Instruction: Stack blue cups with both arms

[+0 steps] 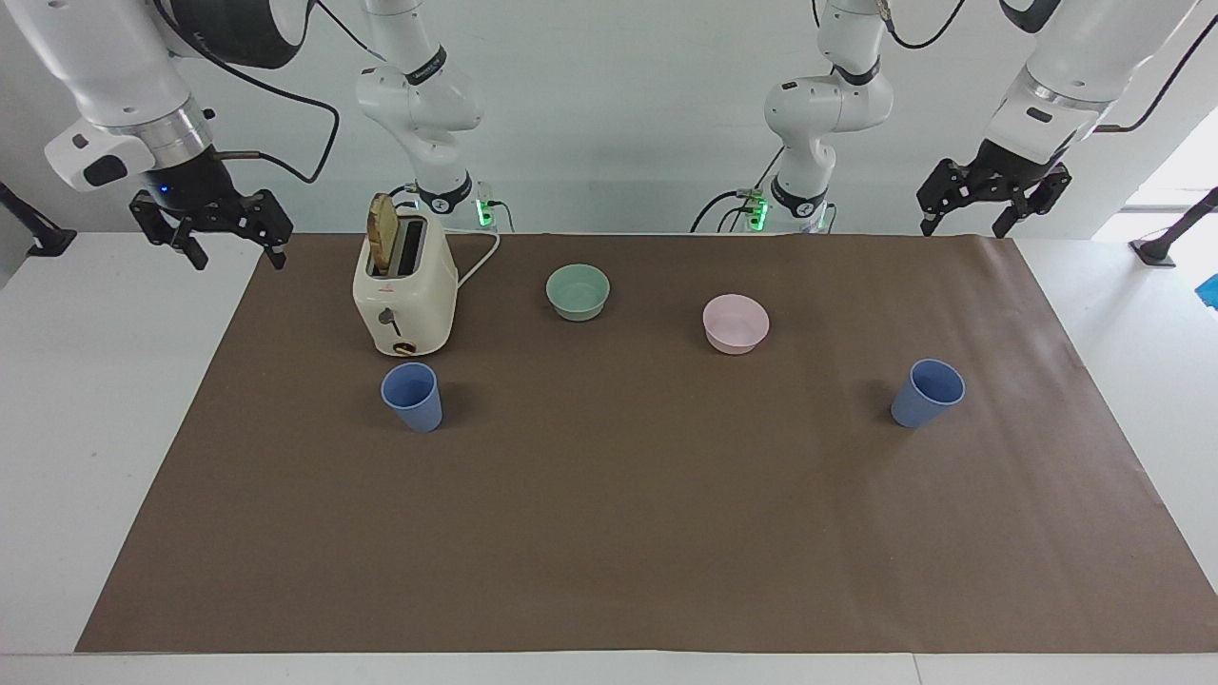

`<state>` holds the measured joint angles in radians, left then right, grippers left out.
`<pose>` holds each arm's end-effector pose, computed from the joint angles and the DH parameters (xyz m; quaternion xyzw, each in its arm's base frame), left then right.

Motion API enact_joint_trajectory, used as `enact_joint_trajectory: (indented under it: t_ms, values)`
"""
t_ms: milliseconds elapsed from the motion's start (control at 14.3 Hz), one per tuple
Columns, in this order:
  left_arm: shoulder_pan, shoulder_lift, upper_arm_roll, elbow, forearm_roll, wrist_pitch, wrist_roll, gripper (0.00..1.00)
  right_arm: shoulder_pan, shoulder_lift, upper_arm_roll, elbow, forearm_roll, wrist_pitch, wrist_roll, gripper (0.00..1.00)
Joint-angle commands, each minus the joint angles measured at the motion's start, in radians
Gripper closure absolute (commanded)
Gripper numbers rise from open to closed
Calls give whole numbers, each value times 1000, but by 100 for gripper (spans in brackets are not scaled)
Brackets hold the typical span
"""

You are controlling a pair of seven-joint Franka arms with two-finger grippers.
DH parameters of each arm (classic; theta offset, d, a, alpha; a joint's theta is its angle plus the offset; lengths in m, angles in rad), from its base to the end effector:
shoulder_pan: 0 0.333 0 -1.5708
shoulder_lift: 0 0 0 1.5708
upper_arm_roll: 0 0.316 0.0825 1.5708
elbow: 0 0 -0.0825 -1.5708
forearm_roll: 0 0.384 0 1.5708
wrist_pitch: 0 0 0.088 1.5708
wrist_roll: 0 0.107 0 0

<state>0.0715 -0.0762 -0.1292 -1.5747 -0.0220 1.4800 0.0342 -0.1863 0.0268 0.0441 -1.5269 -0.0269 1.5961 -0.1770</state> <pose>0.5203 -0.0355 0.6554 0.9988 -0.0466 -0.0096 0.0059 0.5598 -0.0833 0.6326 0.9995 0.0174 0.0189 0.0161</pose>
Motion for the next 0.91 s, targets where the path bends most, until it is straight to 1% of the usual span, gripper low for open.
enact_joint_trajectory:
  t_ms: [0, 840]
  values:
    - [10, -23, -1, -25, -19, 9, 12, 0, -2, -8, 2, -9, 1, 15, -24, 0]
    - [16, -22, 0, -48, -19, 29, 13, 0, -2, -11, 0, -10, 1, 15, -24, 0]
